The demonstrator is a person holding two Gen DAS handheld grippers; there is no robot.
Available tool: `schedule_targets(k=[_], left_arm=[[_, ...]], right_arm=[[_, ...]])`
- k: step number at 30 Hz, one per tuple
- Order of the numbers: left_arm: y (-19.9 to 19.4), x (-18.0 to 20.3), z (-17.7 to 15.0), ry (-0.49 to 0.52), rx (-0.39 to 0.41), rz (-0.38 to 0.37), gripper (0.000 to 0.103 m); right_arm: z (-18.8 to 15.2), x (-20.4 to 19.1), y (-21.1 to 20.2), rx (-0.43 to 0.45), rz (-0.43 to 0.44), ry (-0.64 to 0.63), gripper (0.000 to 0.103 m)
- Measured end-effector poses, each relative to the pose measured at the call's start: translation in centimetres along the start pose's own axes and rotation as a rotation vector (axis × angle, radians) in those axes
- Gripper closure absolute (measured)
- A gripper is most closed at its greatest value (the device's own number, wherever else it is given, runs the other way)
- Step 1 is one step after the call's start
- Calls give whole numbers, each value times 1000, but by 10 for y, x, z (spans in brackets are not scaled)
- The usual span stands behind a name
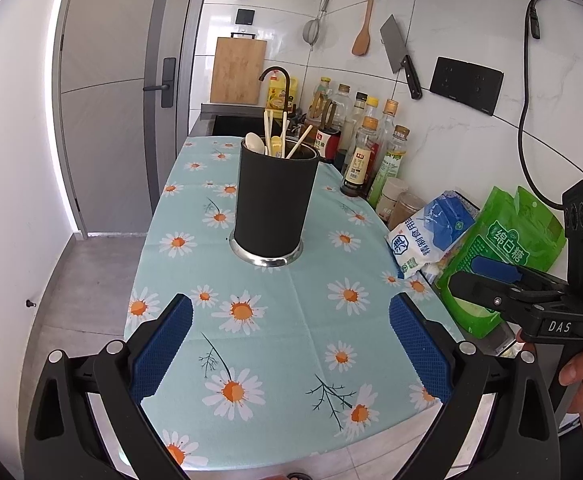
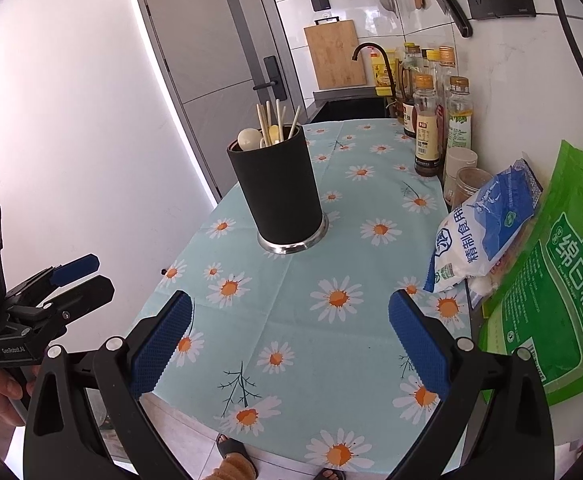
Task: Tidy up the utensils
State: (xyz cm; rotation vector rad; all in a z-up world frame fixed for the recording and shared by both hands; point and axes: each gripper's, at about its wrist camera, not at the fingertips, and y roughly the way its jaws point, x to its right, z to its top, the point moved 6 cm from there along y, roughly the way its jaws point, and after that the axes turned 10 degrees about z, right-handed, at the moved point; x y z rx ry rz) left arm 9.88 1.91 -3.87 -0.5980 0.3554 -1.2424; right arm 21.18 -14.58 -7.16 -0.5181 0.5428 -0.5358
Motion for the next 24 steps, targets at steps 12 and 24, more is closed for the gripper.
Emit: schedule_targets(k=[12, 24], left_arm=[[3, 3, -1, -3, -11, 0, 7], [5, 7, -3, 0, -27, -4, 7]], right_arm=[[-6, 2, 6, -33, -8, 6, 5], [-8, 1, 10, -44, -7, -6, 5]])
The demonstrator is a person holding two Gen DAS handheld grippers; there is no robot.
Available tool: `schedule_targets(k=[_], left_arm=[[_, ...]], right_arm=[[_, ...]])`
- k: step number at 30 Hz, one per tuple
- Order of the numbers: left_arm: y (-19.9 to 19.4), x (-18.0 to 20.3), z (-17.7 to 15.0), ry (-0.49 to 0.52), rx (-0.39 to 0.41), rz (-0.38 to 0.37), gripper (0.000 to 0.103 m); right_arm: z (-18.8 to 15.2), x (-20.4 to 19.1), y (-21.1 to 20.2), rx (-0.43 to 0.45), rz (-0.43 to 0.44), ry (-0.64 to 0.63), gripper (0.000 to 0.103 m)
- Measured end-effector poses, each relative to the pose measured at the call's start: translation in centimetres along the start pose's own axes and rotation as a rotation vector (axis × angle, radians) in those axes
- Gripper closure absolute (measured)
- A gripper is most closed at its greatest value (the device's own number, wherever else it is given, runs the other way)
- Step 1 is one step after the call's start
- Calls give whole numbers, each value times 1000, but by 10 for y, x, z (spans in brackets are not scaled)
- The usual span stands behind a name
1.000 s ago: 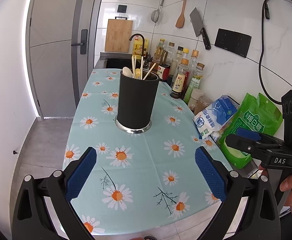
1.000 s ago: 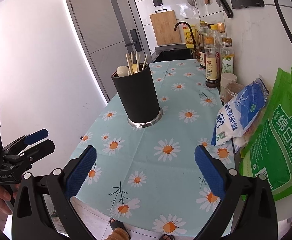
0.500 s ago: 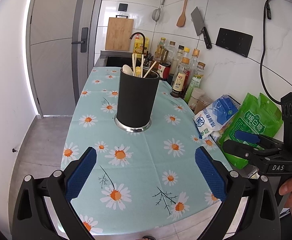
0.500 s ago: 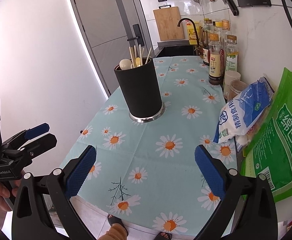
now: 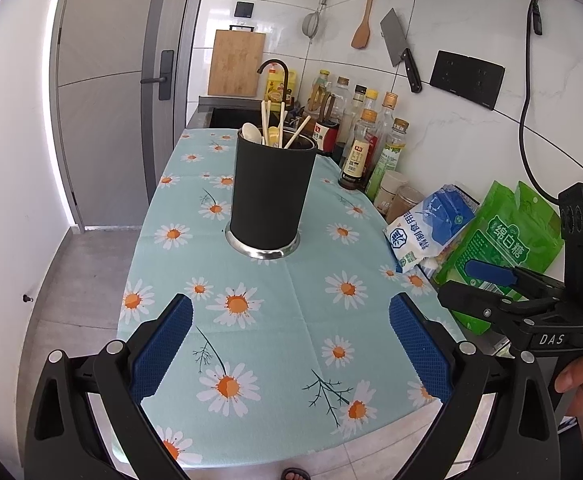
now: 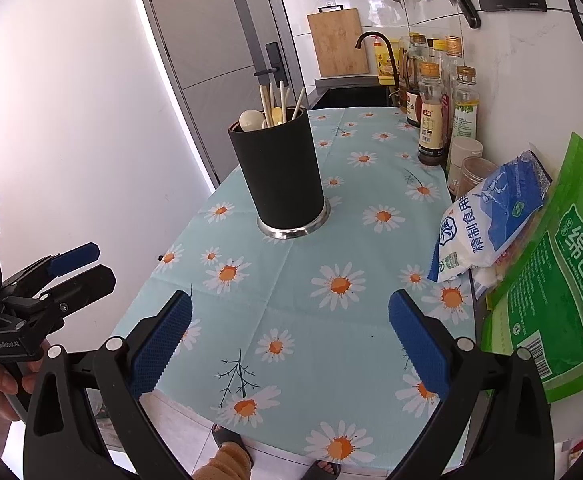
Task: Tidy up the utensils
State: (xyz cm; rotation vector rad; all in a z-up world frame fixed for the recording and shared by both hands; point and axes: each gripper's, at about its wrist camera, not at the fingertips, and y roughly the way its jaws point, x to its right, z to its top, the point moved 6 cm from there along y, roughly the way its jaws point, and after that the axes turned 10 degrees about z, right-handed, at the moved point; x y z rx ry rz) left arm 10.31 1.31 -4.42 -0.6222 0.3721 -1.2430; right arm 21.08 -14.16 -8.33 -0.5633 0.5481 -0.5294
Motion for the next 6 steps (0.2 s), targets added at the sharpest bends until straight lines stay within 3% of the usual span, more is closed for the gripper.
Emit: schedule_targets(k=[6], left_arm=[[0, -2, 0, -7, -6, 12, 7]], right_arm=[[-1, 0, 1, -1, 6, 12, 5]])
